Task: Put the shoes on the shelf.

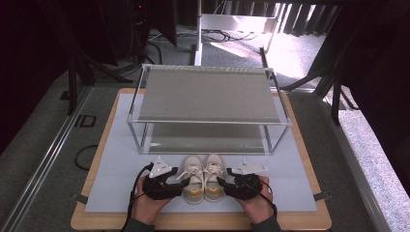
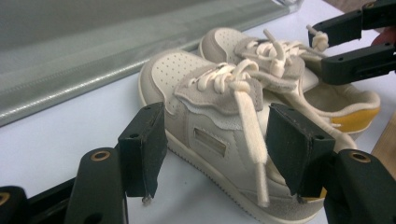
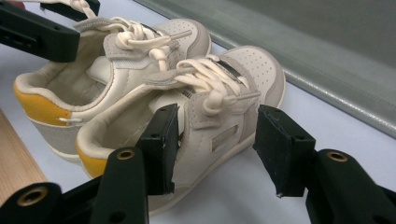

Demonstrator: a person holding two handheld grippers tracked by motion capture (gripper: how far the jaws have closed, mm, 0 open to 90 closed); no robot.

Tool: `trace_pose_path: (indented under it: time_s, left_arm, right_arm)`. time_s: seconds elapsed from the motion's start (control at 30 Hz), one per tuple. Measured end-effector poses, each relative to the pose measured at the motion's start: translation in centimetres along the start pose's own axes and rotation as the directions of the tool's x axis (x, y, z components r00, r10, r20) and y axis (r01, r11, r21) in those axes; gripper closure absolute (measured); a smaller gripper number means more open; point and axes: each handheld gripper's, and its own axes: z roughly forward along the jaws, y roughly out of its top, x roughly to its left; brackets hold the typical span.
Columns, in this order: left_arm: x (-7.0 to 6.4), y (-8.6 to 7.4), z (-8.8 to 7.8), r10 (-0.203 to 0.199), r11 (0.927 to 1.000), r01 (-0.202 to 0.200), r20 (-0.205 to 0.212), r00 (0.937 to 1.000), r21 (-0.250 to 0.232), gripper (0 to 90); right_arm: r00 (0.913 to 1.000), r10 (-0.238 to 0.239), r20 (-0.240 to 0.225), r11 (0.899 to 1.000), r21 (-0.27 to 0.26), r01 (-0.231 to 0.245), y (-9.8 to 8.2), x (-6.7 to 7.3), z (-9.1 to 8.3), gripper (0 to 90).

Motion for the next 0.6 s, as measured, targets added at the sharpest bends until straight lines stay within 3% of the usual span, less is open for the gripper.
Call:
trace_pose_path:
  time_s: [0.17, 0.6]
  left_arm:
    - [-0.2, -0.1, 0.4, 0.003, 0.9999, -0.003, -0.016, 0.9999, 0.016, 40.7]
    - [-0.1, -0.4, 1.4, -0.036, 0.9989, 0.036, 0.006, 0.9993, 0.028, 42.8]
  right_arm:
    - [0.9998, 0.012, -0.016, 1.000, 0.008, -0.012, 0.0, -0.1, 0.1, 51.9]
    - [0.9987, 0.042, -0.027, 0.998, 0.039, -0.041, 0.0, 0.3, 0.9, 53.9]
